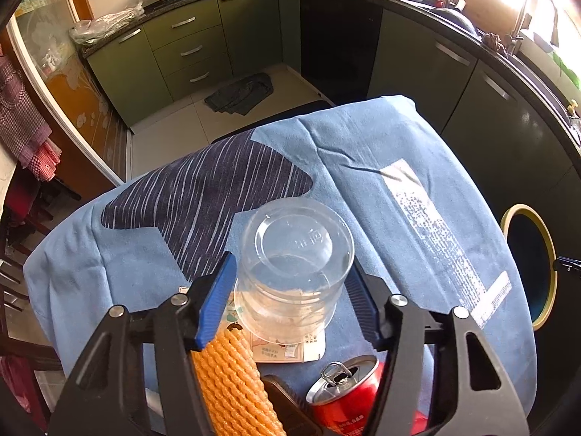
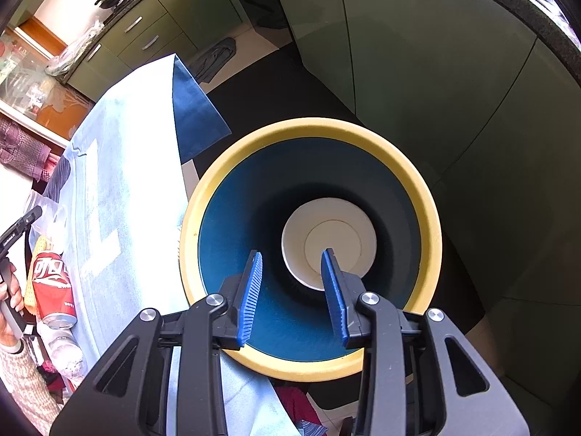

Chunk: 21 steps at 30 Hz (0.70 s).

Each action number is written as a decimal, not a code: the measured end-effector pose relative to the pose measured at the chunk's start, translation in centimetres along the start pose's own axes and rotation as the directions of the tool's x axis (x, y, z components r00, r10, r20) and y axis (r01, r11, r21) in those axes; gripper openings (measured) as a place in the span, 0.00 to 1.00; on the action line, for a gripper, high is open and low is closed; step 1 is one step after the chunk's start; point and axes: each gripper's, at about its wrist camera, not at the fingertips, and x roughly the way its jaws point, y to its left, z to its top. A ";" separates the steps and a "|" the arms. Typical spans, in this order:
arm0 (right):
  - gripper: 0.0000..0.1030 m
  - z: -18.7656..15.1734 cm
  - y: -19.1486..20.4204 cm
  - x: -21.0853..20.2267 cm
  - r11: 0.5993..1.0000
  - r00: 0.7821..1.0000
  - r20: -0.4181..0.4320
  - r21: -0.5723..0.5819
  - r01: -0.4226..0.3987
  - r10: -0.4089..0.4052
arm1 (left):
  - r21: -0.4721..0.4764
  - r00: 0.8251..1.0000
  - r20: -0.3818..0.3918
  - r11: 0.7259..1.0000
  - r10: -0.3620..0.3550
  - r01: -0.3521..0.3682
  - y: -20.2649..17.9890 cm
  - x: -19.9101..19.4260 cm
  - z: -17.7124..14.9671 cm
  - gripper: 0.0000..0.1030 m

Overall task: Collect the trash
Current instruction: 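Grasp the clear plastic cup with the left tool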

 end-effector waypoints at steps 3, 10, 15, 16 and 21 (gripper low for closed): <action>0.36 -0.1 -0.1 -0.1 1.000 1.000 0.004 0.003 0.000 0.000 | 0.005 1.000 0.008 1.000 -0.001 0.001 0.0 0.1 0.0 0.55; 0.36 -0.3 -0.2 0.0 1.000 1.000 0.003 0.003 -0.002 0.002 | -0.010 1.000 0.022 1.000 -0.021 0.021 0.5 -0.6 -0.1 0.54; 0.36 -0.4 0.2 0.1 1.000 1.000 -0.002 -0.005 -0.007 0.007 | -0.001 0.998 0.053 1.000 -0.025 0.025 0.5 -2.3 -0.1 0.54; 0.36 -0.4 0.2 0.1 1.000 1.000 -0.001 -0.007 -0.007 0.007 | 0.001 0.998 0.060 1.000 -0.031 0.031 0.4 -2.8 -0.1 0.54; 0.36 -0.7 0.5 -0.3 1.000 1.000 0.009 -0.017 -0.015 0.015 | 0.026 0.993 0.099 0.997 -0.068 0.066 -0.9 -5.4 0.2 0.54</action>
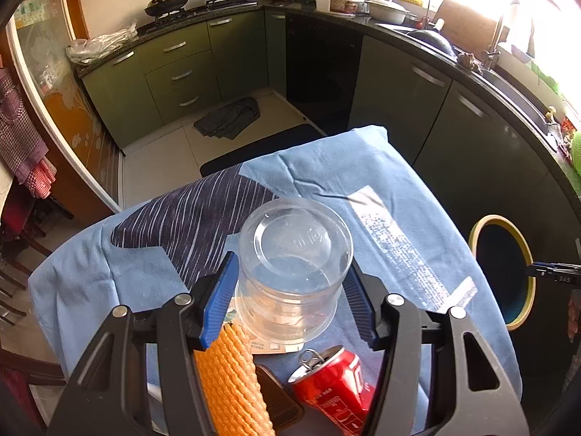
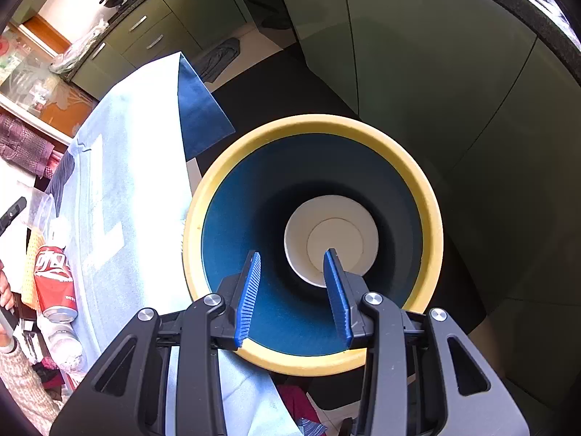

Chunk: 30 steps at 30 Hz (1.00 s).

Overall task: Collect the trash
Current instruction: 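Grasp the clear plastic cup with the left tool, then carry the plastic cup over the bin and open the left tool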

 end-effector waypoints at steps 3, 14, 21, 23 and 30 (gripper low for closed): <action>0.36 -0.3 -0.1 -0.6 1.000 1.000 0.012 -0.010 0.002 -0.002 | 0.033 0.999 0.020 0.999 -0.035 0.034 -2.0 -1.4 0.3 0.54; 0.36 -2.0 -2.7 -4.4 0.998 0.994 0.091 -0.016 0.057 -0.055 | 0.213 0.954 -0.052 0.930 -0.294 0.299 -17.4 -3.8 -0.5 0.54; 0.36 -4.2 -6.6 -7.0 0.998 0.989 0.136 0.013 0.061 -0.062 | 0.329 0.940 -0.102 0.880 -0.327 0.342 -28.5 -1.5 -0.5 0.54; 0.36 -4.9 -7.5 -7.4 0.998 0.988 0.141 0.016 0.064 -0.065 | 0.344 0.940 -0.115 0.875 -0.320 0.340 -31.0 -0.1 -0.4 0.54; 0.36 -6.5 -10.0 -7.9 0.998 0.987 0.143 0.028 0.062 -0.066 | 0.383 0.947 -0.152 0.866 -0.283 0.320 -36.8 4.4 -0.8 0.56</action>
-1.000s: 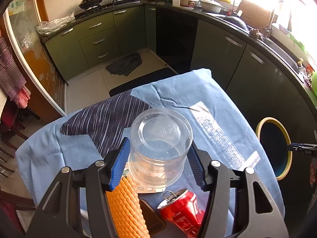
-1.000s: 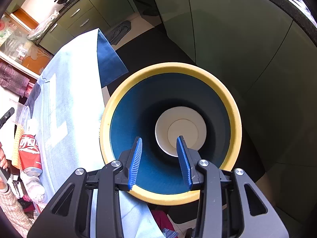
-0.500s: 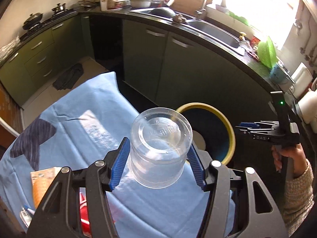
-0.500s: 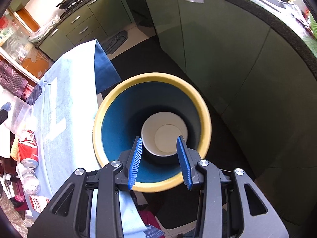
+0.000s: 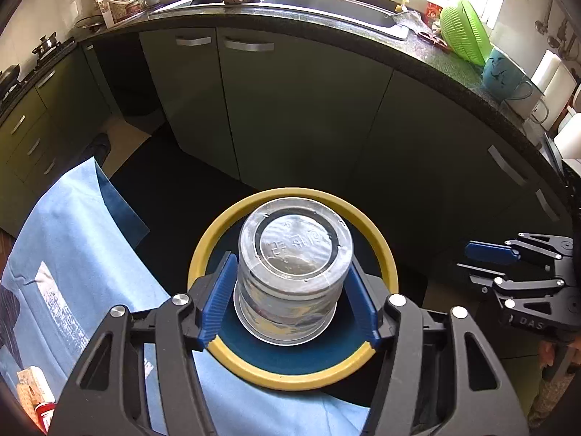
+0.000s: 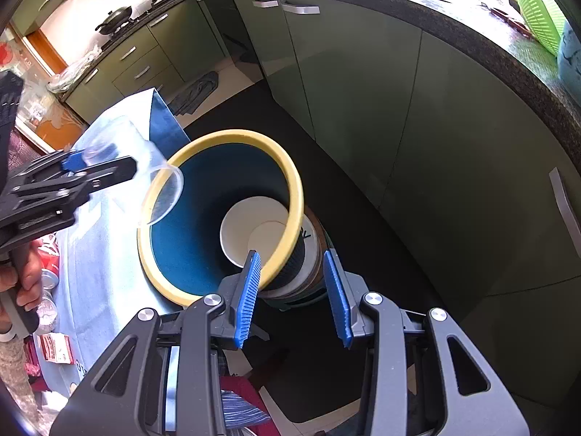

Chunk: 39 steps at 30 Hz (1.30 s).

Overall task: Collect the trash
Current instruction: 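Carry the plastic cup over the bin and open the left tool, then grasp the red Coca-Cola can with the right tool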

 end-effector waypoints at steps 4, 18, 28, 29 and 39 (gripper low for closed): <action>0.36 0.2 -0.4 0.5 1.000 1.000 -0.005 0.001 0.004 -0.004 | 0.017 1.000 0.004 1.000 0.010 -0.010 -0.7 0.0 0.5 0.62; 0.36 0.0 6.0 0.7 0.993 0.999 -0.028 -0.115 -0.024 0.021 | -0.024 0.992 0.123 1.000 -0.006 0.009 4.1 -11.5 -4.4 0.71; 0.36 -1.6 18.3 0.9 0.920 0.979 -0.134 -0.342 -0.191 0.154 | -0.225 0.969 0.183 0.966 0.168 -0.125 14.1 -22.7 -15.5 0.84; 0.36 -2.0 19.9 1.0 0.905 0.976 -0.150 -0.373 -0.206 0.160 | -0.249 0.966 0.178 0.958 0.189 -0.141 15.2 -23.5 -16.7 0.84; 0.44 -3.5 36.2 3.8 0.794 0.921 -0.307 -0.485 -0.367 0.238 | -0.430 0.945 0.120 0.874 0.303 -0.226 21.6 -28.1 -27.1 0.84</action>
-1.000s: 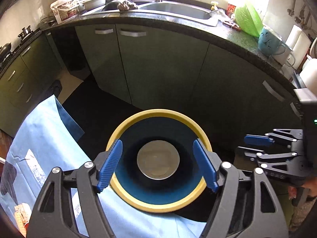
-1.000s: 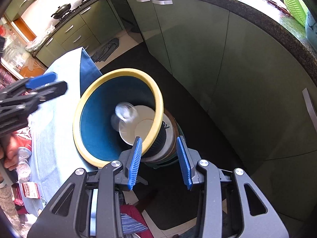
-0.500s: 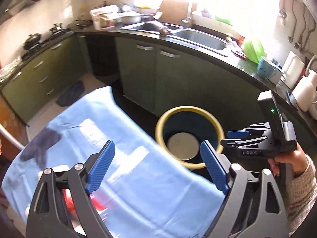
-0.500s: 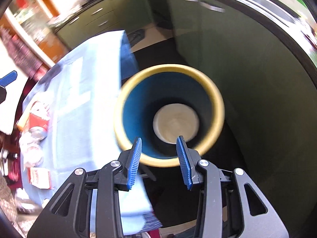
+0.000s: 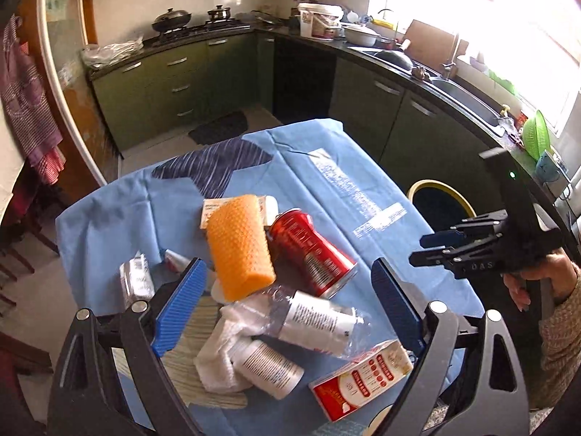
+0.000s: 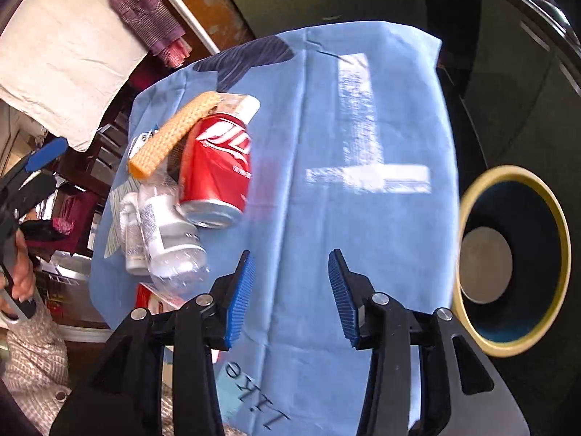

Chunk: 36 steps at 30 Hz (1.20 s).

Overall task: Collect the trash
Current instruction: 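Grasp the red Coca-Cola can with the right tool, then carry the Coca-Cola can over the bin and open the right tool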

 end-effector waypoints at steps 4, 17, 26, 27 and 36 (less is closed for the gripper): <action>0.44 3.7 4.0 2.9 0.999 0.998 -0.056 -0.037 -0.006 0.004 | -0.030 1.000 -0.010 0.999 0.015 -0.016 1.6 -0.8 -1.7 0.85; 0.53 7.0 8.9 9.4 0.980 0.966 -0.182 -0.113 0.163 -0.182 | -0.041 1.000 0.000 0.999 0.001 -0.001 2.8 -0.9 -3.5 0.85; 0.48 7.0 7.9 10.5 0.978 0.967 -0.167 -0.108 0.177 -0.193 | -0.053 1.000 -0.014 0.999 -0.002 0.001 3.4 -0.4 -4.3 0.85; 0.47 6.9 7.6 10.2 0.980 0.969 -0.162 -0.106 0.171 -0.186 | -0.057 1.000 -0.014 0.998 -0.002 0.001 3.5 -0.4 -4.3 0.85; 0.45 5.1 3.3 4.4 0.993 0.990 -0.079 -0.031 0.112 -0.114 | -0.042 1.000 -0.025 0.999 -0.008 0.007 2.5 0.0 -4.3 0.85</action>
